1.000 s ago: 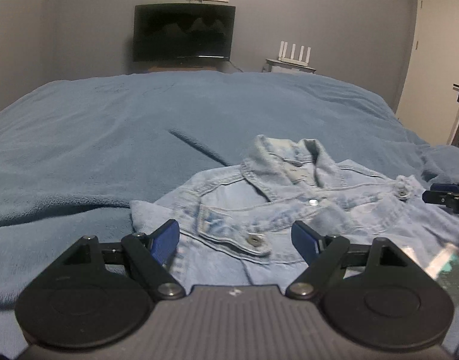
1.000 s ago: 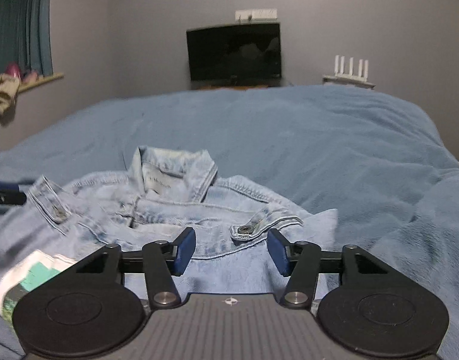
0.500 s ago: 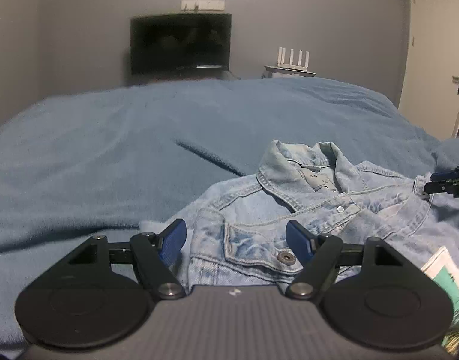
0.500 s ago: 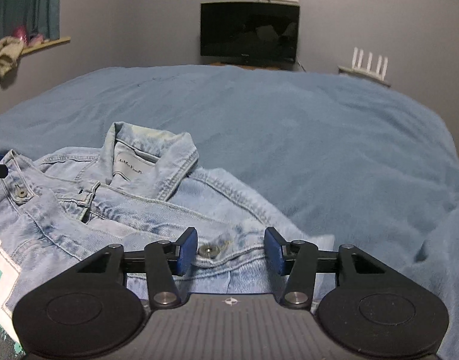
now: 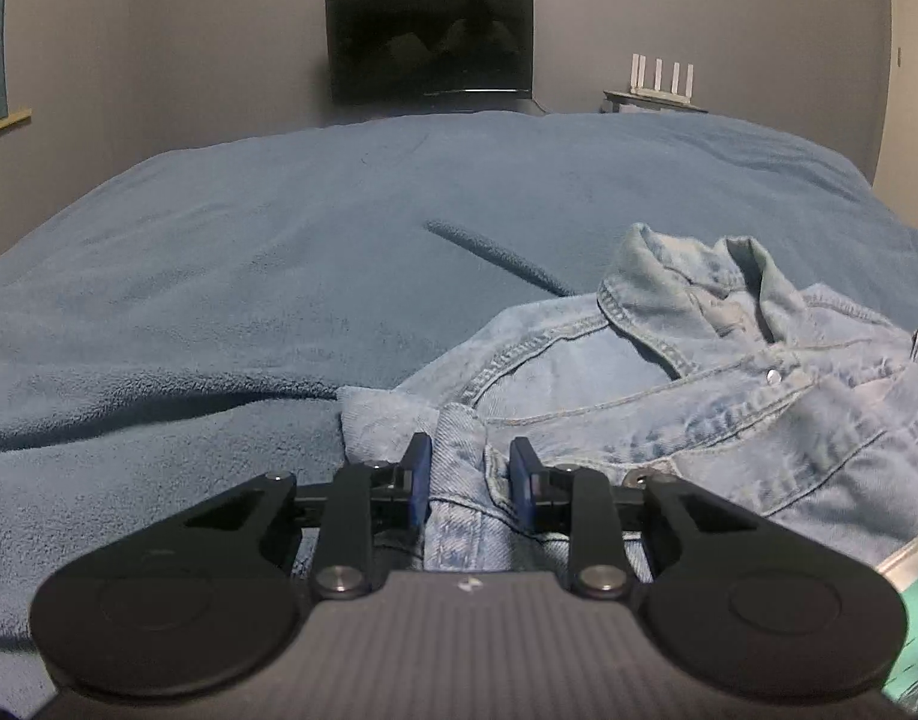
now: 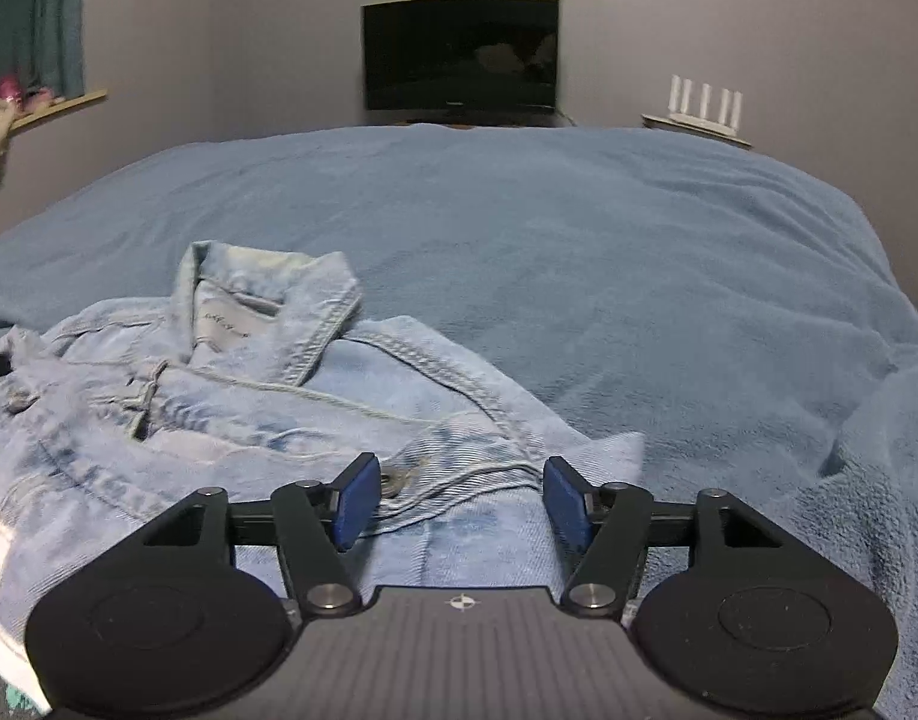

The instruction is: Fold large clothes

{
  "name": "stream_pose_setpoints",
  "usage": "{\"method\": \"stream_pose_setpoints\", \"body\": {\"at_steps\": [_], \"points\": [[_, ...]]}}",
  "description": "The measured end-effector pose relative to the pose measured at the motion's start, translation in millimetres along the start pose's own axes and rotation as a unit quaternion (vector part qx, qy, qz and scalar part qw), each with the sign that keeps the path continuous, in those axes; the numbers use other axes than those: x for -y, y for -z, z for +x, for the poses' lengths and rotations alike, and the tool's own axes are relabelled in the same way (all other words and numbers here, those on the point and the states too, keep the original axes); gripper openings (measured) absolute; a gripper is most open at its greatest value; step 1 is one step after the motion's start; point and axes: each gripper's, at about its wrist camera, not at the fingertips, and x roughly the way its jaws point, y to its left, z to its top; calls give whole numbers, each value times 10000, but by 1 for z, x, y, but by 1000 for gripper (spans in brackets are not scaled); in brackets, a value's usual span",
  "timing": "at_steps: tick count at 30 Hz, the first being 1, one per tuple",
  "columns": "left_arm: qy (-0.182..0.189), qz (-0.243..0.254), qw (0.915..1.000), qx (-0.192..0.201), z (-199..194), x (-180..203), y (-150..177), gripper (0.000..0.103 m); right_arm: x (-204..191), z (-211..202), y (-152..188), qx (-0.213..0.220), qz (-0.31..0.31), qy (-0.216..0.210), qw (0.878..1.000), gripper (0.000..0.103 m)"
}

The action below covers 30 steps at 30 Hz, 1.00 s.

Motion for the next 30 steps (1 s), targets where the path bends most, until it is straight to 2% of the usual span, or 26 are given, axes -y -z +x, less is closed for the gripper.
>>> {"method": "stream_pose_setpoints", "body": {"at_steps": [4, 6, 7, 10, 11, 12, 13, 15, 18, 22, 24, 27, 29, 30], "points": [[-2, -45, 10000, -51, 5, -2, 2, 25, -4, 9, 1, -102, -61, -64, 9999, 69], [38, -275, 9996, 39, 1, -7, 2, 25, -13, 6, 3, 22, -393, 81, 9992, 55], [69, -438, 9989, 145, -4, -10, 2, 24, -18, 3, 3, 86, -553, 274, 9981, 29], [156, -659, 9966, 463, -19, -14, -2, 21, -24, -16, 3, 526, -669, 455, 9953, 23], [124, -598, 9967, 535, -22, -13, -3, 19, -22, -21, 2, 681, -634, 504, 9944, 23], [35, -528, 9971, 538, -21, -12, -4, 9, -20, -24, 1, 778, -544, 589, 9937, 23], [-77, -456, 9980, 440, -16, -12, -3, 10, -15, -23, 0, 761, -422, 611, 9943, 22], [-131, -526, 9984, 130, -1, -15, 2, 9, -6, -7, 1, 408, -136, 721, 9965, 23], [-242, -356, 9991, 36, 9, -11, 7, 9, 3, 13, 4, 68, 269, 852, 9960, 26], [-322, -280, 9991, 24, 12, -9, 9, 12, 11, 17, 4, 8, 513, 745, 9959, 28], [-325, -286, 9990, 72, 9, -10, 8, 13, 19, 12, 6, 94, 745, 682, 9948, 37], [-381, -315, 9986, 170, 2, -10, 6, 21, 20, -3, 6, 399, 825, 657, 9936, 47], [-427, -367, 9981, 266, -8, -9, 3, 36, 13, -17, 6, 655, 614, 802, 9927, 49], [-408, -386, 9977, 385, -16, -7, 2, 53, 9, -25, 6, 801, 465, 803, 9925, 49]]}}
